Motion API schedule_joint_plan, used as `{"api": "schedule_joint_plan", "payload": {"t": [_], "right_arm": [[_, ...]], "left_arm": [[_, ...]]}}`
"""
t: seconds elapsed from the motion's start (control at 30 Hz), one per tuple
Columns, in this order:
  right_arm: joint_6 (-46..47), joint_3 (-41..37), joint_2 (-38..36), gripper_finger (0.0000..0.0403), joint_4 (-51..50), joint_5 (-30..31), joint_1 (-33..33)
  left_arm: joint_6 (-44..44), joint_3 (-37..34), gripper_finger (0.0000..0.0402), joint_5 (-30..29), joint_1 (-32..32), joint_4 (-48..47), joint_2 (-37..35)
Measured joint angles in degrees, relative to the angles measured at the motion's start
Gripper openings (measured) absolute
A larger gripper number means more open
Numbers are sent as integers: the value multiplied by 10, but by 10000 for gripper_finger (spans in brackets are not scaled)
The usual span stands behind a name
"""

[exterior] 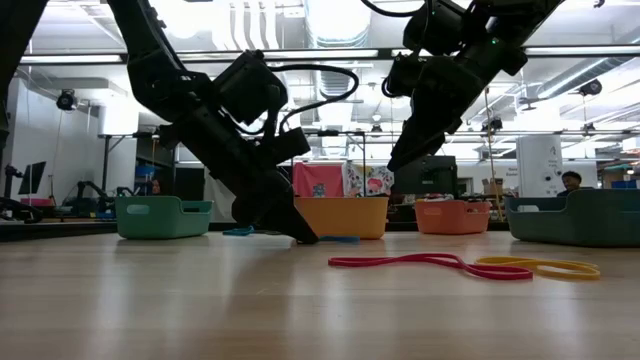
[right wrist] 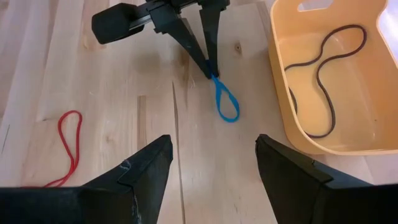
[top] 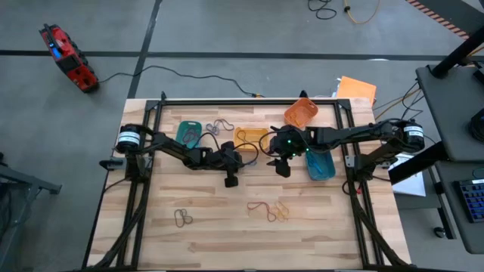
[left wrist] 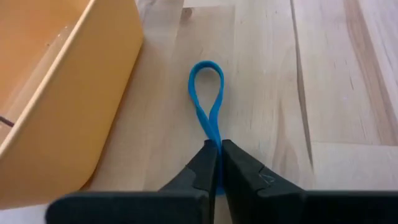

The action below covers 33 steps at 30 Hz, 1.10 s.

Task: Sort rubber bands into baskets
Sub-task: Put the blue rubberband into the blue bin

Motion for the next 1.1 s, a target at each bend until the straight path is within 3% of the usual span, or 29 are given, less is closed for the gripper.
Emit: {"api": "schedule_joint_plan", "payload": {"t": [0.5, 0.73, 1.1], "right_arm": [[-52, -9, 3, 224, 112, 1, 15], [-66, -10, 33, 224, 145, 75, 27], [-60, -8, 76, 224, 182, 80, 27]], "left_arm": [[79, -2, 0, -4, -4, -8, -87], [100, -2, 0, -13, -4, -9, -111], [140, 15, 0, -27, -5, 8, -113]]}}
